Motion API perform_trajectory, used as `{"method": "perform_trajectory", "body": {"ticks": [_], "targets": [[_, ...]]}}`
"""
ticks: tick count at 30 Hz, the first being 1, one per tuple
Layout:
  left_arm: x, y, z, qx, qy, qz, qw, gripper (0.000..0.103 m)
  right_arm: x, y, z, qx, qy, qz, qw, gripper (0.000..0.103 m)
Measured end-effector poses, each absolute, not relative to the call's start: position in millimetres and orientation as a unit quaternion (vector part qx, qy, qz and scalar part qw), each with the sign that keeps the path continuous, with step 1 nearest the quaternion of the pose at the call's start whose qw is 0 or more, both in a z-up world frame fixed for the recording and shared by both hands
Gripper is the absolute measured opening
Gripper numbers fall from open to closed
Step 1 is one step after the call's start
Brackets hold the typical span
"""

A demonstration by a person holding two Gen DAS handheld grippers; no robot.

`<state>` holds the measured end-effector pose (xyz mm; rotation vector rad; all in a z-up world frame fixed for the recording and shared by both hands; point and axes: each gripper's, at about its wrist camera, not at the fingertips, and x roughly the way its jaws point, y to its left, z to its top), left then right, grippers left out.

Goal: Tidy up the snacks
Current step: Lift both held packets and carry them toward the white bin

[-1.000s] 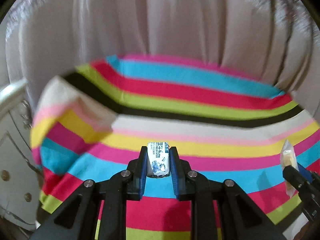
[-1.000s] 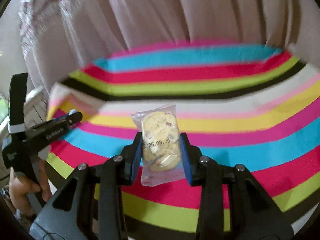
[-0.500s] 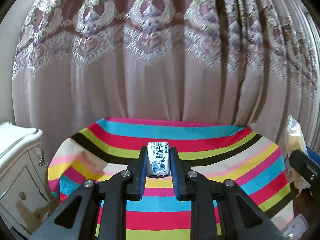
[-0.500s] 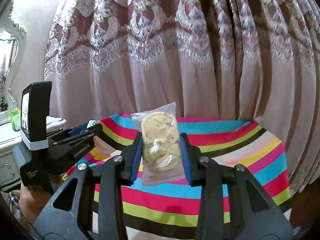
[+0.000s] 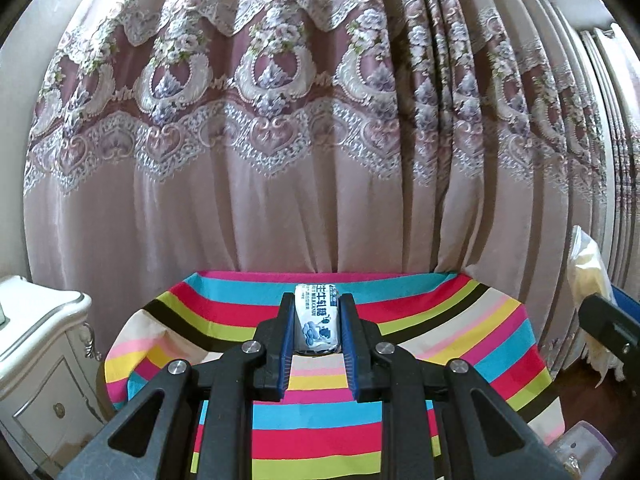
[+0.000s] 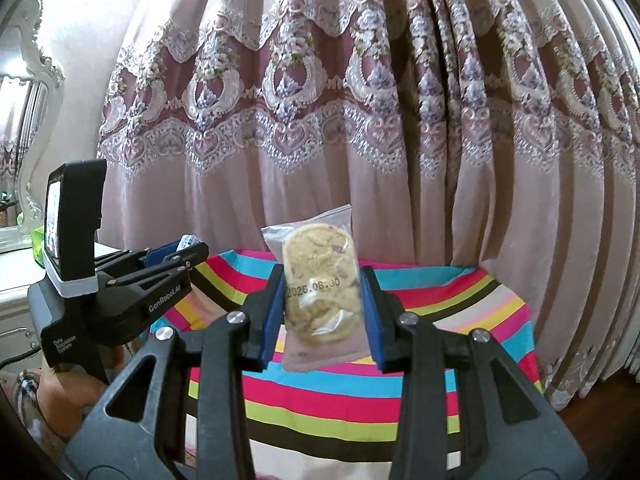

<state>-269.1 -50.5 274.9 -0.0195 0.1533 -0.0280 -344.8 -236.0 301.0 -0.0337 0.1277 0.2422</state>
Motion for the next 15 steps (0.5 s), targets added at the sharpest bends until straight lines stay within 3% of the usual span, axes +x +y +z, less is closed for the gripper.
{"method": "perform_trajectory", "body": {"ticks": [15], "targets": [[-305.9,-89.8,293.2,0.024,0.049,-0.052,0.997,0.022,-376.3,-267.3,315.4,-0.022,0.04,0.093,0.995,0.04]]}}
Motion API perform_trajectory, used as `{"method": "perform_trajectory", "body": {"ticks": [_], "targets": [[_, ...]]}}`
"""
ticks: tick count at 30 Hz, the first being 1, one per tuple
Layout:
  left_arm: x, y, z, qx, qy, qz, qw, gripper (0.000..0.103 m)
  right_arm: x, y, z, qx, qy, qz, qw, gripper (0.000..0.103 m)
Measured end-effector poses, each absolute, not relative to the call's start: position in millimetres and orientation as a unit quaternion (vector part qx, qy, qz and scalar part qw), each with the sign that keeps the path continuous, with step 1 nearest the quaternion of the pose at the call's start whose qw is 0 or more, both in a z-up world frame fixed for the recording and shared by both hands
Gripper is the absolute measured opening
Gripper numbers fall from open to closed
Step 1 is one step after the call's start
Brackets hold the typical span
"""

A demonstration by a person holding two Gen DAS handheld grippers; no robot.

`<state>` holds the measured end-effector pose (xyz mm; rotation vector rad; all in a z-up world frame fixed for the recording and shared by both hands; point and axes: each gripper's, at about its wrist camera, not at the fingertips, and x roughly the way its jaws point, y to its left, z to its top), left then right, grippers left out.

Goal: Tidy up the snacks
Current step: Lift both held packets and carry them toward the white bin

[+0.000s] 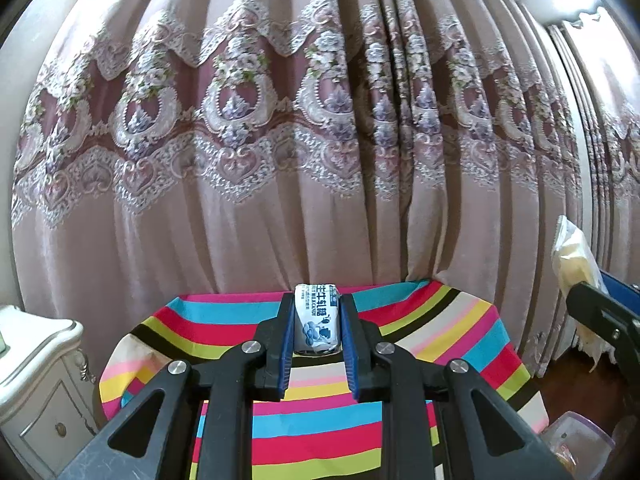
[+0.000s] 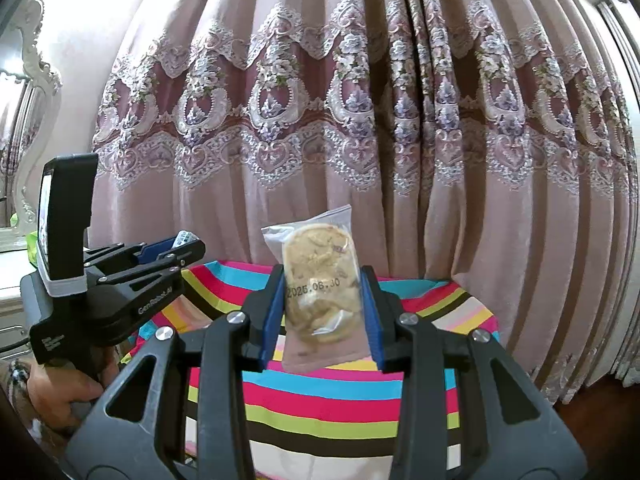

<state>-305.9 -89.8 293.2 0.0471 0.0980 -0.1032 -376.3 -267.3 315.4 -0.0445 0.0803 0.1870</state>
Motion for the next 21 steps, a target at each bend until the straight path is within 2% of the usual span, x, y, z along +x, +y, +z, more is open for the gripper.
{"method": "perform_trajectory", "body": {"ticks": [15,21], "targets": [[-332.4,-140.4,292.3,0.071,0.041,-0.101,0.992,0.022,-401.6,-322.0,304.1,-0.024,0.055,0.032,0.998,0.04],[-348.9,-175.3,285.6,0.097,0.048,-0.151,0.983,0.022,-413.1,-354.7,284.7,-0.022,0.093,-0.006,0.995,0.04]]}}
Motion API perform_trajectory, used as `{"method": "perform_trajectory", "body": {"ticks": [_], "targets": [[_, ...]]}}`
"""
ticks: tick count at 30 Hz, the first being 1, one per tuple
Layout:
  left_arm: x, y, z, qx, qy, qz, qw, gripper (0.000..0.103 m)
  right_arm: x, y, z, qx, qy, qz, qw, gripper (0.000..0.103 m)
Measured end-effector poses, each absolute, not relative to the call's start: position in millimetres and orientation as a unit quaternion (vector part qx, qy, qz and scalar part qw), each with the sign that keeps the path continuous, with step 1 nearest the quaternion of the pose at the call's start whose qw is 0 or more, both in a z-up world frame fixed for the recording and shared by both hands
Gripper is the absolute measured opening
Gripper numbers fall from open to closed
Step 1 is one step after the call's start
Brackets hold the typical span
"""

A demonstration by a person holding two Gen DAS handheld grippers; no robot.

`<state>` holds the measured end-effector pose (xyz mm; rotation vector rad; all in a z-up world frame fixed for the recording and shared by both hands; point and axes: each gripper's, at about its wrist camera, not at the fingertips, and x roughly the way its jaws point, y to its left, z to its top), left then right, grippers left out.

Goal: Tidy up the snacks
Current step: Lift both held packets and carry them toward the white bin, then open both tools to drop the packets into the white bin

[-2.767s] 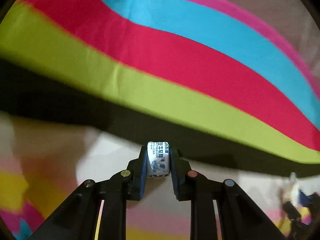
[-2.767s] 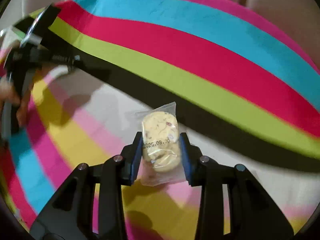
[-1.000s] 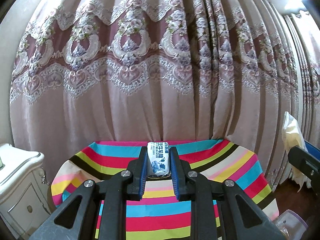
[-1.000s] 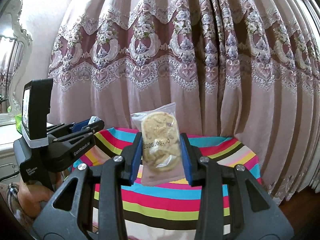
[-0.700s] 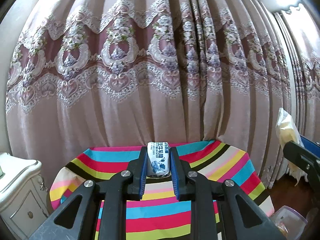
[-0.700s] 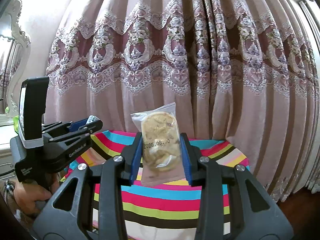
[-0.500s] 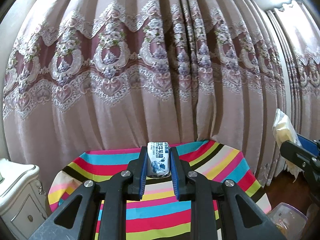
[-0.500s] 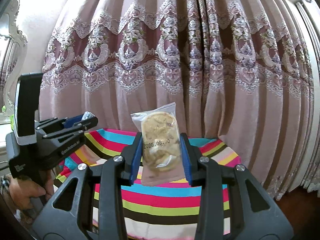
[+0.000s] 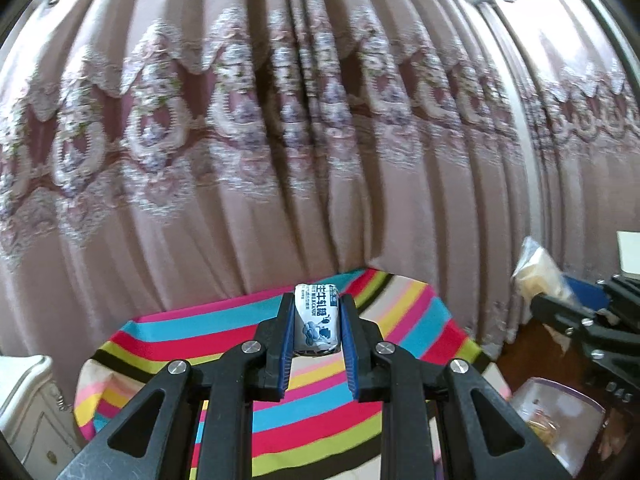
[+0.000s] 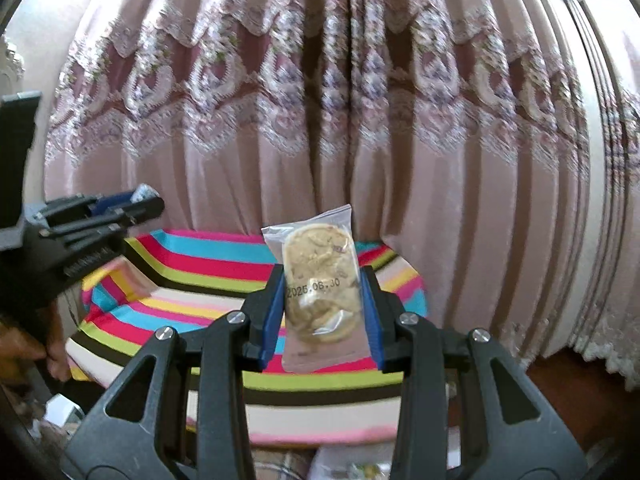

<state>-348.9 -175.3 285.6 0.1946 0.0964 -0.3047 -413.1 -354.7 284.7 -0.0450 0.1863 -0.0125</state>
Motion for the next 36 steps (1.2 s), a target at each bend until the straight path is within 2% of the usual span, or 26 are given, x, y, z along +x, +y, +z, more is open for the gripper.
{"method": "perform_trajectory", "body": {"ticks": [9,19,25,26,27,28,29,32,36], "targets": [[-368.2,-226.8,279.4,0.128,0.05,-0.216,0.967,0.022,-453.1,-419.1,274.8,0.0,0.111,-0.086,0.99,0.04],[-361.3,-318.5,211.6,0.152,0.214,-0.358,0.896,0.022,-474.7,-477.8,221.7,0.047,0.222,-0.147,0.963,0.04],[-361.3,-344.4,178.0,0.15,0.26,-0.407,0.863,0.024,-472.9,-498.7,200.1,0.064,0.263,-0.152,0.951,0.041],[-358.6,-346.9,174.8,0.146,0.269,-0.417,0.856,0.04,-467.9,-502.1,192.9,0.067,0.286,-0.145,0.945,0.053],[-354.2,-349.8,171.0,0.146,0.283,-0.424,0.848,0.078,-464.3,-504.2,186.7,0.069,0.305,-0.146,0.939,0.064],[-348.6,-352.3,167.1,0.149,0.3,-0.417,0.845,0.103,-460.8,-506.5,181.6,0.069,0.32,-0.151,0.933,0.085],[-345.1,-348.7,166.6,0.146,0.299,-0.395,0.856,0.103,-460.4,-508.3,176.7,0.068,0.329,-0.161,0.928,0.091],[-346.3,-327.7,184.6,0.123,0.262,-0.38,0.878,0.103,-462.6,-509.1,171.8,0.058,0.336,-0.176,0.924,0.091],[-363.2,-291.8,229.5,0.09,0.164,-0.37,0.91,0.103,-463.1,-509.2,171.5,0.052,0.354,-0.189,0.915,0.092]]}}
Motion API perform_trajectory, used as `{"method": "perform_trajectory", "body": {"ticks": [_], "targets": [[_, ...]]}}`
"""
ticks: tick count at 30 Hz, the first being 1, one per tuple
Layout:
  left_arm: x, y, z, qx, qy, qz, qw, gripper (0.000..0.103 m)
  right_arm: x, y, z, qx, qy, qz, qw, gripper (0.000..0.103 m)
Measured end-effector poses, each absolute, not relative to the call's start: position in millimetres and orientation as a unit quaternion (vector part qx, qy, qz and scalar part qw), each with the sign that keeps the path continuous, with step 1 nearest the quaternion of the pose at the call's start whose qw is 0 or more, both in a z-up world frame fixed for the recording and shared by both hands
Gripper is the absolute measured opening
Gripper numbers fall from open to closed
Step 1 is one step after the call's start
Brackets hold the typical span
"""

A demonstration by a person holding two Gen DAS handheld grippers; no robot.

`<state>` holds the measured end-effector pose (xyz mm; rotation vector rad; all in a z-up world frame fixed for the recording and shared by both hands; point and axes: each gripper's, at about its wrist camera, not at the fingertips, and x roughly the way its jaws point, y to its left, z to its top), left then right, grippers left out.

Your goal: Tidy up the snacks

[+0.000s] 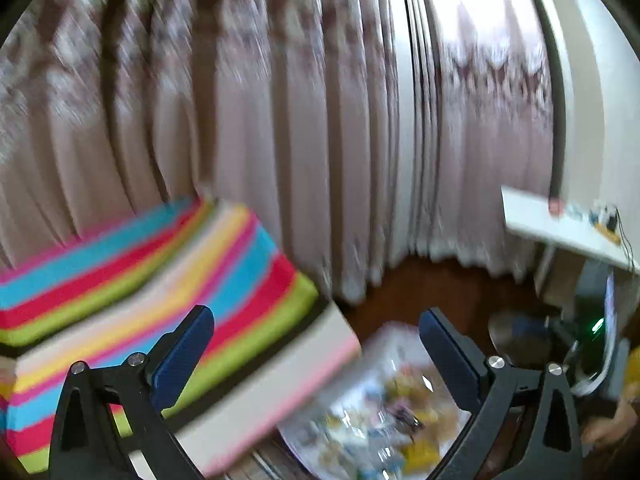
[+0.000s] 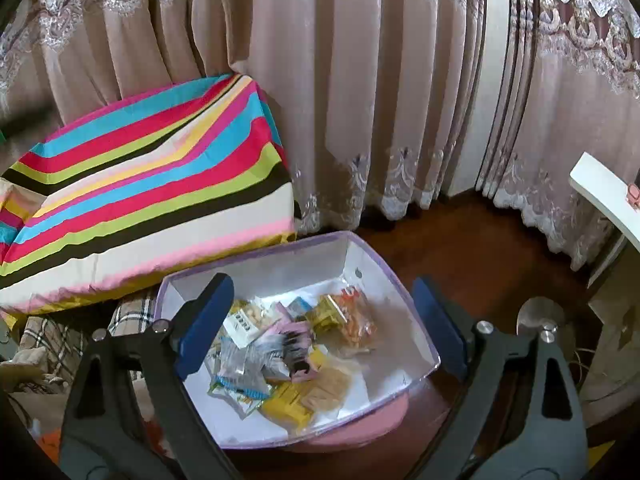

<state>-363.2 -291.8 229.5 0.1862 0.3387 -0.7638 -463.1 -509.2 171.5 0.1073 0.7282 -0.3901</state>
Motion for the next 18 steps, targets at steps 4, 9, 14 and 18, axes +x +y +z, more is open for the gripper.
{"method": "perform_trajectory", "body": {"ticks": [4,9,14,18], "targets": [[-378.0,-272.1,255.4,0.081,0.124,-0.339,0.929,0.103,-459.3,-511.7,168.5,0.085,0.383,-0.199,0.898,0.093],[-361.5,-275.8,236.6,0.083,0.165,-0.349,0.919,0.103,-457.1,-503.4,163.3,0.095,0.401,-0.208,0.887,0.093],[-341.3,-304.0,191.7,0.127,0.246,-0.345,0.897,0.103,-452.3,-489.4,155.7,0.083,0.449,-0.19,0.869,0.094],[-343.4,-319.1,159.8,0.159,0.293,-0.351,0.875,0.103,-449.8,-491.3,145.7,0.091,0.479,-0.214,0.847,0.095]]}}
